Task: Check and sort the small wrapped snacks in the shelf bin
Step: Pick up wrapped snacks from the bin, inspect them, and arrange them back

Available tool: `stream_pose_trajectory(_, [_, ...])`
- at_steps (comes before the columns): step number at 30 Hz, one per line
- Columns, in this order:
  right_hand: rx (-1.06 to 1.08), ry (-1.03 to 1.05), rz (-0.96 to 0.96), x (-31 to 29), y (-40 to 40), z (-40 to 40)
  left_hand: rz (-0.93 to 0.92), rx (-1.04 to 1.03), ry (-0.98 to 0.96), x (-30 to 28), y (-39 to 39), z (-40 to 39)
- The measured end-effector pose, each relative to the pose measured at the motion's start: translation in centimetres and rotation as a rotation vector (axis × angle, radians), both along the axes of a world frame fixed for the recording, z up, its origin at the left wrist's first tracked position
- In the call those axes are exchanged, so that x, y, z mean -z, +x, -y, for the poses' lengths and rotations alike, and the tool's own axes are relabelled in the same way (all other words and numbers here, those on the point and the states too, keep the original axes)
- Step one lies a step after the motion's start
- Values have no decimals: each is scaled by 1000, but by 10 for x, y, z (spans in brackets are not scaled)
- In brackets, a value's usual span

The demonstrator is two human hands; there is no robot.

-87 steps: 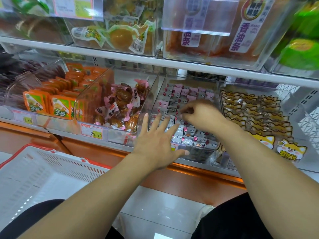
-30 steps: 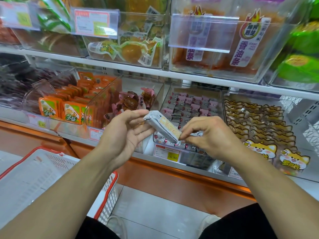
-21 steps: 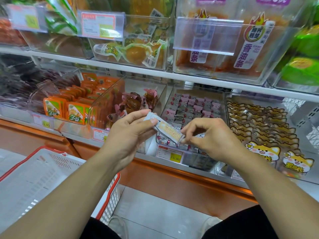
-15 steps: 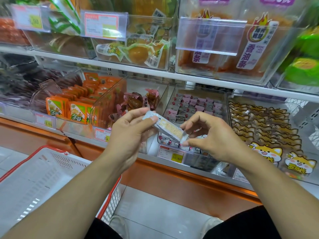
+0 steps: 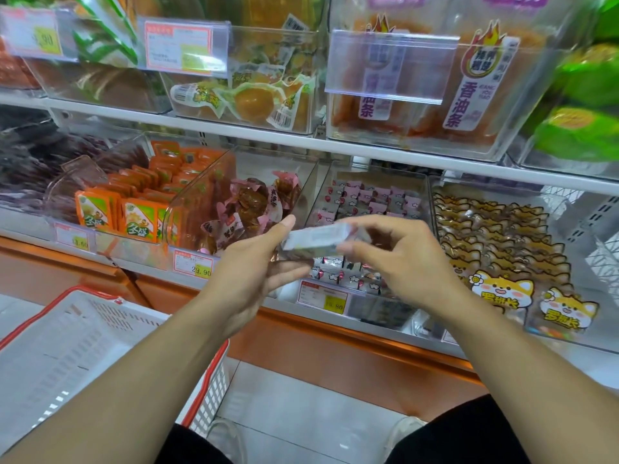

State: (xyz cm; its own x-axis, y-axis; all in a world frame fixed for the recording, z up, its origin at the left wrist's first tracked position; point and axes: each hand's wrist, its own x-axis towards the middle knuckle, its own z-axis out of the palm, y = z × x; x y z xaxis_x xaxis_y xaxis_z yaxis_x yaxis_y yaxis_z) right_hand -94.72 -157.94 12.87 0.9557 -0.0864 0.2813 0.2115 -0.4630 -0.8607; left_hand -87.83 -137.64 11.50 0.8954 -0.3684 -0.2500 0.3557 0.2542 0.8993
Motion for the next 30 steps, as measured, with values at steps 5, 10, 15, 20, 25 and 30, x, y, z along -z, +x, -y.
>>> stream_pose_trajectory(5, [104,479,-271,-3,3,12,-12,118,-11,3,-3,2])
stream_pose_trajectory(10, [109,765,-353,-4,6,19,-22,83,23,4,-5,11])
stream_pose_trajectory(15, [110,726,-223,-1,9,26,99,51,76,3,-5,28])
stream_pose_trajectory(20, [509,356,-41,3,20,43,739,-76,587,13,5,49])
stream_pose_trajectory(25, [507,-46,-35,16,30,51,1203,233,1178,27,14,78])
stream_pose_trajectory(30, [519,-158,-40,21,38,53,1168,395,1457,37,22,94])
